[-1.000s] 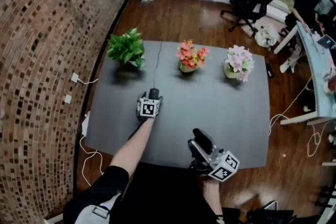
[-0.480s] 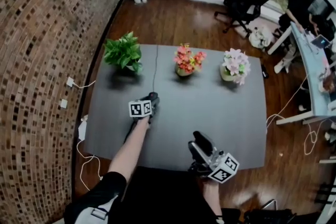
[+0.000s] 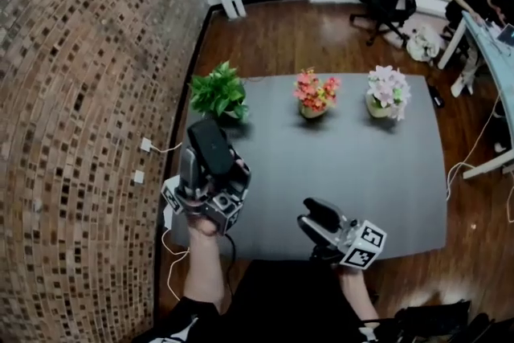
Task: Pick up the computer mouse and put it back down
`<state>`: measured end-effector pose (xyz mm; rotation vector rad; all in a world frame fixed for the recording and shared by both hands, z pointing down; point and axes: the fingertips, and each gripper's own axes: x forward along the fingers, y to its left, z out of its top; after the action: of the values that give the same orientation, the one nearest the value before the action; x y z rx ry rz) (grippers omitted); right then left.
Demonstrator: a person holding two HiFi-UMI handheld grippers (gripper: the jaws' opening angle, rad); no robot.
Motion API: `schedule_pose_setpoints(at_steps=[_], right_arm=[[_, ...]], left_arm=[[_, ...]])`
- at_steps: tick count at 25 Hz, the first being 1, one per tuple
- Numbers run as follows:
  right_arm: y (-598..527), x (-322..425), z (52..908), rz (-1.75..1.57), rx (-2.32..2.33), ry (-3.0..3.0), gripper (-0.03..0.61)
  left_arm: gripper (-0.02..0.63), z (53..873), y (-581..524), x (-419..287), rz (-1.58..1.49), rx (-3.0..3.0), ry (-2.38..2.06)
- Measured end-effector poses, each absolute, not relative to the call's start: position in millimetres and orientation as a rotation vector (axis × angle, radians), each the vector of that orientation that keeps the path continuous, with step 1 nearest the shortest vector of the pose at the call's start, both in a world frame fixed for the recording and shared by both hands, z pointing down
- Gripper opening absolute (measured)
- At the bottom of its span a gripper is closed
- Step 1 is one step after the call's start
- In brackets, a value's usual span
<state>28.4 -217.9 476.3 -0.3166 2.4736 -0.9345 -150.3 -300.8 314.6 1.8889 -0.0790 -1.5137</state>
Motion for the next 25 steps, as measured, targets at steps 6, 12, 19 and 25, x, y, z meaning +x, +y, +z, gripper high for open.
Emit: schedule_pose_setpoints(at_steps=[6, 12, 19, 25], right_arm=[[-220, 31, 476, -0.925, -0.307, 2.45, 0.209], [-226, 41, 480, -0.914, -0.365, 2.436, 0.209], [-226, 50, 487, -0.93, -0.438, 2.42, 0.209], [-220, 58, 493, -0.939, -0.543, 2.394, 0.209]], left_arm=[[0.285, 293, -283, -132, -1.429, 1.971, -0.061], [0.285, 305, -297, -113, -1.285, 2.07, -0.229], [0.285, 512, -376, -127, -0.581, 2.198, -1.147], [0.285, 721, -430, -158, 0.157, 2.03, -1.516]])
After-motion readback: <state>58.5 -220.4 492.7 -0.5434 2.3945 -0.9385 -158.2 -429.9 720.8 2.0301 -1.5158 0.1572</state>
